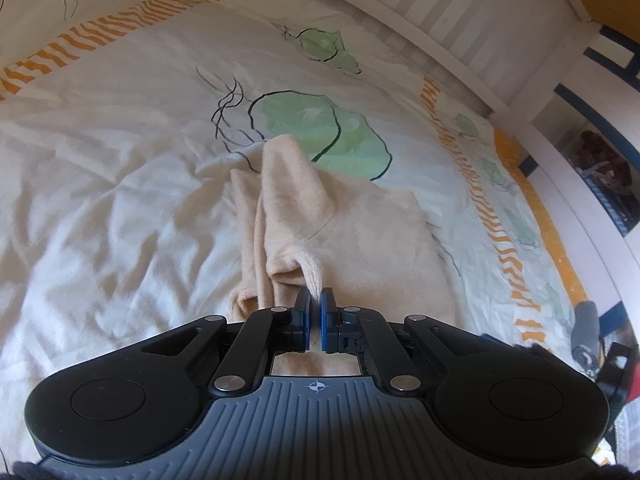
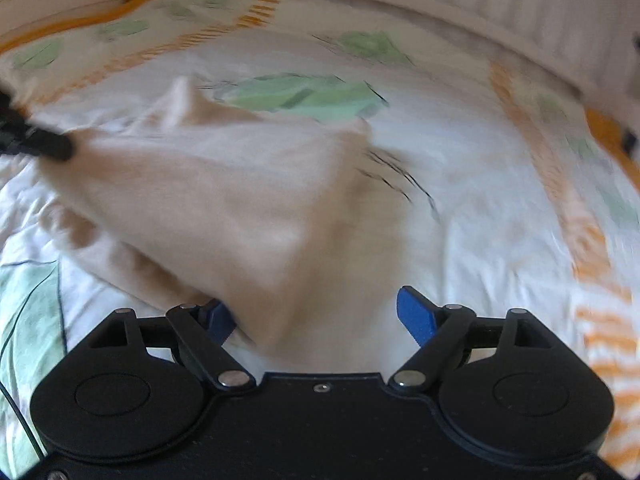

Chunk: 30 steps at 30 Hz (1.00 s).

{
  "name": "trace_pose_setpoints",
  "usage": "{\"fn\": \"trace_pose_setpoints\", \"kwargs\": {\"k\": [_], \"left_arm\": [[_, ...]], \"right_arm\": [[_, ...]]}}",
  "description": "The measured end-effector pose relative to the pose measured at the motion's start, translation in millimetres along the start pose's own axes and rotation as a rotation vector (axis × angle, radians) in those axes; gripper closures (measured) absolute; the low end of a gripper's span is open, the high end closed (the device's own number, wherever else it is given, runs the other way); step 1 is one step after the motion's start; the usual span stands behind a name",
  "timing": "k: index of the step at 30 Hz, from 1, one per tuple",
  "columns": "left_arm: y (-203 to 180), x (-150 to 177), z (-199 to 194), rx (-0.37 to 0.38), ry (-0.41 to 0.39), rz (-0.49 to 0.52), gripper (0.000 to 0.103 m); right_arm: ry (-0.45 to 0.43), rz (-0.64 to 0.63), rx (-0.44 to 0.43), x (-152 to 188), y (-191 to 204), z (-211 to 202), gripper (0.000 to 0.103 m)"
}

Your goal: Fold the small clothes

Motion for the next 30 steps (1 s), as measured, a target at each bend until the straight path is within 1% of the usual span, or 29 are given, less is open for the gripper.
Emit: {"fn": "trace_pose_setpoints", "kwargs": {"k": [2,4,10,14,17,25,30], "left_arm": [[3.9,3.5,1.8,-0.013,0.012,0.001,0.098],[9.6,8.1,4.1,-0.032,0.024,-0.001,0.098],[24.9,18.7,10.0,-0.070,0.046,-0.019,0.098],[30.0,22.2,13.0,-0.091,0.050,-0.011,0.098],[33.5,25.2,13.5,-0.088,0.052,-0.031,0.098],[40.0,28.8,14.8,-0.080,0.053,-0.059,0.098],[38.3,29.2,14.9,-0.096,0.053,-0.055,0.098]], "right_arm": [[0.026,0.083,-0.043,10.0,-9.6,1.2,0.018],[0.031,0.117,-0.070,14.7,-12.8,0.3,0.018],[0.014,0.115,-0.142,15.6,-7.0,-10.2,0.017],[-0.005,0.138,-0.183,22.0,-11.6,-20.1,0.016],[-0.021,0.163,-0.201,21.7,-17.8,-26.1,0.016],[-0.064,0.230,-0.242,2.5,-27.8,-28.4,0.016],[-0.073,0.236,-0.261,-16.0,-21.1,-11.3,0.016]]}}
Point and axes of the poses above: each gripper's, at about its wrist camera, not at the fingertips, and z roughly the way its jaws point, y to its left, x to its underside, the point moved 10 cm from there along z, roughly the way its jaws point, and after that the axes turned 11 degrees about -z, right-handed, at the moved point
